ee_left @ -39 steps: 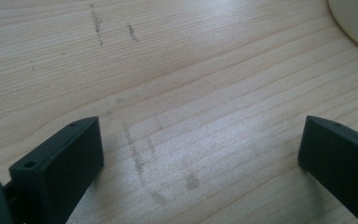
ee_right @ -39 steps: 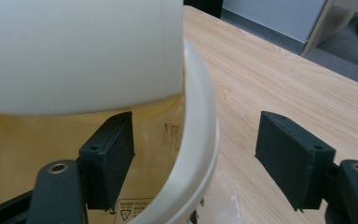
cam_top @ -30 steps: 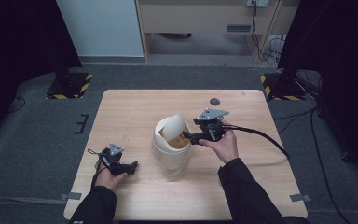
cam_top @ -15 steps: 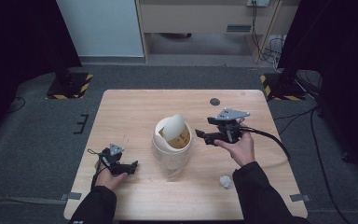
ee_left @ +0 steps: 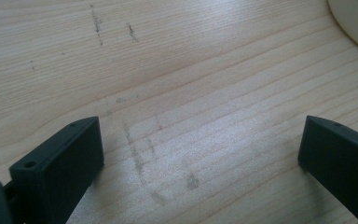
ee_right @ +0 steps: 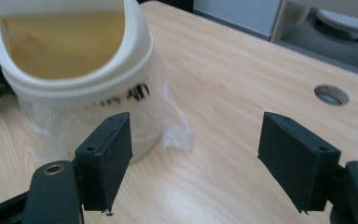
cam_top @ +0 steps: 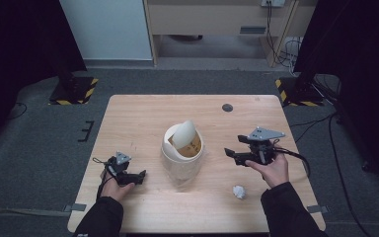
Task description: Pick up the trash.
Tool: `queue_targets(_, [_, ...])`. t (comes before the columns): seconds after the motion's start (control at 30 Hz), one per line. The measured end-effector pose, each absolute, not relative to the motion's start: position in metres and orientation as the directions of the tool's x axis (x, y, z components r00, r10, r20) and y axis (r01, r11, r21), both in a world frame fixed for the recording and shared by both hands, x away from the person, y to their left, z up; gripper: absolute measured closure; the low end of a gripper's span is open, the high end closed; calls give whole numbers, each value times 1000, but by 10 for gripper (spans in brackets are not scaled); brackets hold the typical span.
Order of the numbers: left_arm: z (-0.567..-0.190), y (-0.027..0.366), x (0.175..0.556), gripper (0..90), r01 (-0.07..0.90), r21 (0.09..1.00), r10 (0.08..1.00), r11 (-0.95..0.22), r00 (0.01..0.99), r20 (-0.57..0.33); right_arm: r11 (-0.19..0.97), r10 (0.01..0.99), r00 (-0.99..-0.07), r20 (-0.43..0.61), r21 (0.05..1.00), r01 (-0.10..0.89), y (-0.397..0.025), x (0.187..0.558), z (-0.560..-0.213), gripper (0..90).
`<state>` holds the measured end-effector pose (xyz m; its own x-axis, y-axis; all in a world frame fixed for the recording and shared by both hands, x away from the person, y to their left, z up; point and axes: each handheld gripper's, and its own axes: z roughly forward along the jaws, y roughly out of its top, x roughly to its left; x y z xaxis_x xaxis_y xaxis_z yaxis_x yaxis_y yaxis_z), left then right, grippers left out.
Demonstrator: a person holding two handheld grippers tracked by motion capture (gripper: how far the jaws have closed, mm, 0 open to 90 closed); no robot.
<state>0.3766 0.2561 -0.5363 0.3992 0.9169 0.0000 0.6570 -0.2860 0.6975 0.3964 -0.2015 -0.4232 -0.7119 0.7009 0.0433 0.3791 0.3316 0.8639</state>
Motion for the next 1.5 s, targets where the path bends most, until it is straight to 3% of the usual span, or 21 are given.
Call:
queue_targets(0.4, [-536, 256, 376, 0, 657, 697, 917, -287, 399, 1, 348, 715, -696, 67, 830, 437, -229, 373, -456, 260])
queue_targets(0.8, [-536, 256, 376, 0, 657, 697, 917, -287, 400, 0, 445, 671, -739, 55, 767, 462, -240, 351, -478, 290])
queue_targets(1.5, [-536, 256, 376, 0, 657, 697, 917, -287, 399, 0, 585, 592, -797, 118, 617, 526, -222, 343, -502, 488])
